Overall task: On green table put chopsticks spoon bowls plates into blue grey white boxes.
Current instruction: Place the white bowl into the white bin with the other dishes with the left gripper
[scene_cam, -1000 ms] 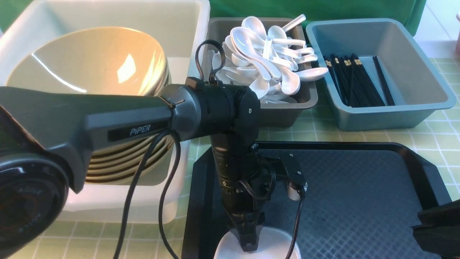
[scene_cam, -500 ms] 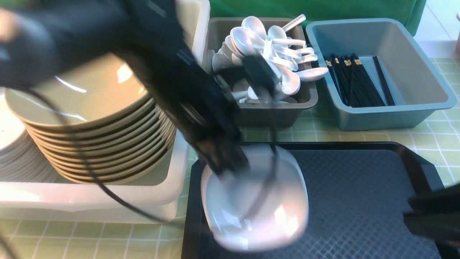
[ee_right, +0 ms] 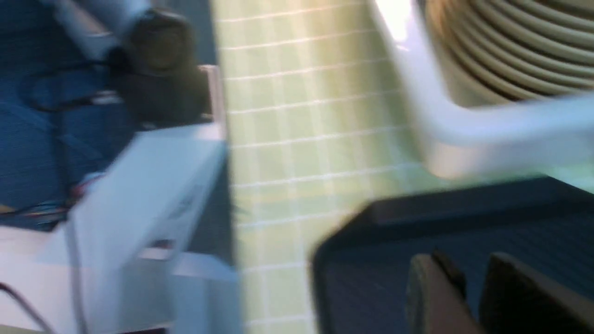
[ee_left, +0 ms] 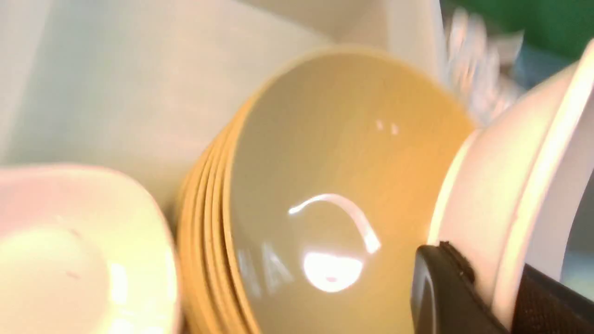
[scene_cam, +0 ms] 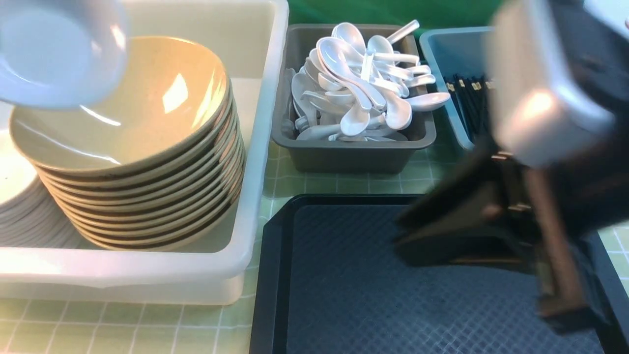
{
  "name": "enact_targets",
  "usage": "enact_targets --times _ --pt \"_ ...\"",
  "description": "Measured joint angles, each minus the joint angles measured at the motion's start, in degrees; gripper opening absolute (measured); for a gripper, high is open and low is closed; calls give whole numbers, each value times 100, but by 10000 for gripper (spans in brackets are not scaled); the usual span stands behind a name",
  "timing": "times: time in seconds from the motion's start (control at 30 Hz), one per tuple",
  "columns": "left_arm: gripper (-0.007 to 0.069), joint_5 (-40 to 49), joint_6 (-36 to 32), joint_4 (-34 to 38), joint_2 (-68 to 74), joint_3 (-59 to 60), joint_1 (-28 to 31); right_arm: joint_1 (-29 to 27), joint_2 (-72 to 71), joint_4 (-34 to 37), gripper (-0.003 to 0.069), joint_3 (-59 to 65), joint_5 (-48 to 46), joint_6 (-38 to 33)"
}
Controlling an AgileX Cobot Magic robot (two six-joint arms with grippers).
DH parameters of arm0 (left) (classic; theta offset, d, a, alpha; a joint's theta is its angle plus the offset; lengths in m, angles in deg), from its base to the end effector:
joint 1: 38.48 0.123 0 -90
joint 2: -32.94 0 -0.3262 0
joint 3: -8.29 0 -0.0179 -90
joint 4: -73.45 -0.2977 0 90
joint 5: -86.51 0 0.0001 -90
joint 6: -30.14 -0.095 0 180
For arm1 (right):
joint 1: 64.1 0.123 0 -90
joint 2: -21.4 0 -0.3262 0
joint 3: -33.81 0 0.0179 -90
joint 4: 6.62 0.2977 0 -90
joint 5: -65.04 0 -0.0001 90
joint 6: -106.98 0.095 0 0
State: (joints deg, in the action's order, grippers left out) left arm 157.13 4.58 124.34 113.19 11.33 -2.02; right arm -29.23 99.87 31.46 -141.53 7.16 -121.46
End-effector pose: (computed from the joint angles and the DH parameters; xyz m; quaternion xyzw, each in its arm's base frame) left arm 0.2634 0.1082 0.4446 -0.1307 0.8712 -0.2610 0.3947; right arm 0.2061 0.2042 0.4391 -0.5390 0.7132 0.2788 0.3509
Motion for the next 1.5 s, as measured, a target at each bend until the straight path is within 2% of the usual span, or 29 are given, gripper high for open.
enact_targets --times 0.13,0.23,0.27,0.4,0.43,0.5,0.63,0.9,1.07,1.23,1.37,1.4,1.5 --pt "15 -141 386 1033 0 416 489 0 400 239 164 -162 -135 -184" --pt "15 -314 780 971 0 481 843 0 534 262 167 -180 -64 -325" --pt "15 -385 868 809 0 481 946 0 542 262 168 -185 -53 -361" --pt "15 -826 1795 -695 0 481 1239 0 548 275 173 -186 -32 -426" --pt "15 -957 2062 -1121 0 487 1243 0 548 273 173 -186 -32 -439" --pt "15 -1100 2335 -1521 0 508 1243 0 548 273 173 -186 -32 -441" --pt "15 -1559 3365 -3016 20 620 1056 0 548 279 173 -186 -37 -475" --pt "19 -1348 3756 -3865 539 640 130 0 548 268 173 -186 -55 -566" --pt "46 -1263 3936 -4050 694 640 -122 0 548 256 173 -186 -79 -566" --pt "192 -1179 3995 -4116 696 640 -176 0 548 211 175 -186 -79 -555" --pt "407 -1140 3976 -4181 696 640 -193 0 548 166 182 -186 -79 -549" --pt "477 -1128 3976 -4215 696 640 -199 0 548 99 183 -191 -58 -549" --pt "622 -1006 3951 -4359 696 606 -229 -6 548 -185 183 -191 51 -445"
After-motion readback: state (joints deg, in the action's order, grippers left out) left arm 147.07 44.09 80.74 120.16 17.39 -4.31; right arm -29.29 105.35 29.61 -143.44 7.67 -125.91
